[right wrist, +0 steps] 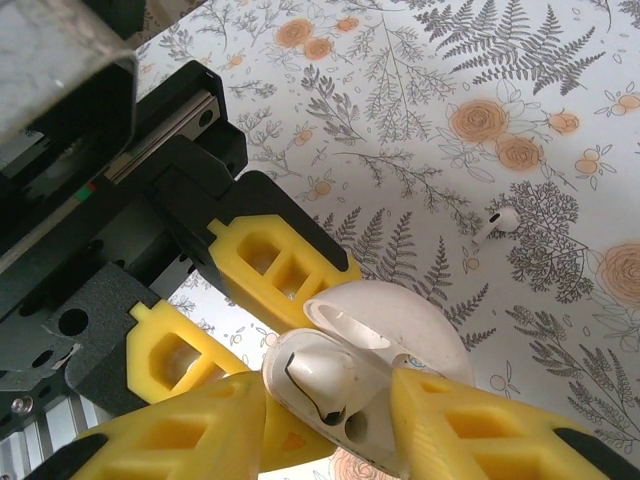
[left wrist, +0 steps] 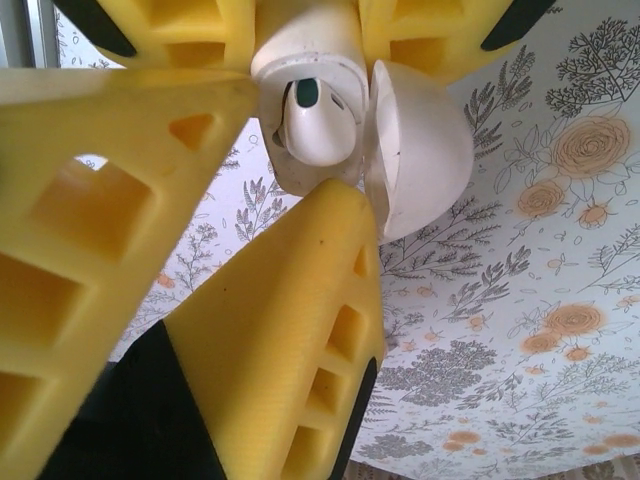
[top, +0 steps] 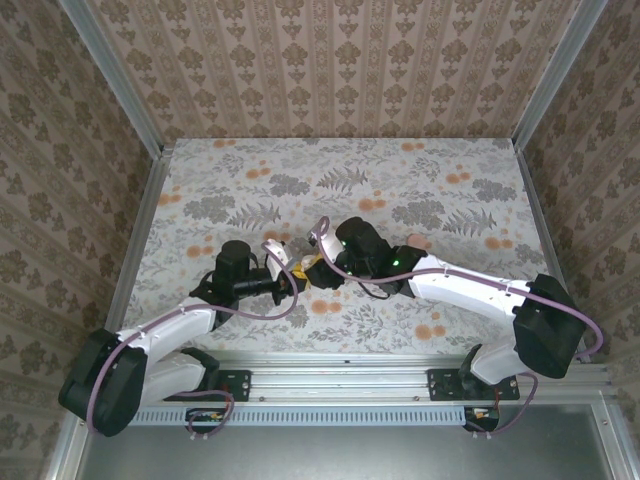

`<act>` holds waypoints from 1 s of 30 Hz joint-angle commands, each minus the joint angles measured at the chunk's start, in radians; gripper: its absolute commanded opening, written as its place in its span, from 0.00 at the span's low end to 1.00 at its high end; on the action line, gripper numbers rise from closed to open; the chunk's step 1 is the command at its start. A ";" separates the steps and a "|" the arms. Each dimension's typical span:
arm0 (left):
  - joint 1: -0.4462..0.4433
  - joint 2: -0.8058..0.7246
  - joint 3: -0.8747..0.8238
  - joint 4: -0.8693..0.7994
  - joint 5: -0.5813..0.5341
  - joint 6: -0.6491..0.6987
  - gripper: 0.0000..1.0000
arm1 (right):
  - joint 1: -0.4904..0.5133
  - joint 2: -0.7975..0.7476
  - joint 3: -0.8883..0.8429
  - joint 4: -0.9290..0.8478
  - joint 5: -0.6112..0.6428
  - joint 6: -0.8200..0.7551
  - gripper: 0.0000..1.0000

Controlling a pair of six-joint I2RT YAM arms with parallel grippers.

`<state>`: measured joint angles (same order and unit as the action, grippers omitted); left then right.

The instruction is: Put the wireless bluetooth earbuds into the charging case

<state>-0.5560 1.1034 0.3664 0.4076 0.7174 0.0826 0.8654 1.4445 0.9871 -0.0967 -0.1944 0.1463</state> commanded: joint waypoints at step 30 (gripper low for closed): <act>0.031 -0.086 -0.009 -0.046 -0.152 -0.087 0.14 | -0.076 -0.097 0.082 -0.233 -0.060 0.214 0.43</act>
<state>-0.5461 1.0393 0.3576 0.3843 0.6140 0.0437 0.8001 1.3167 1.0080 -0.2394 -0.2237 0.3698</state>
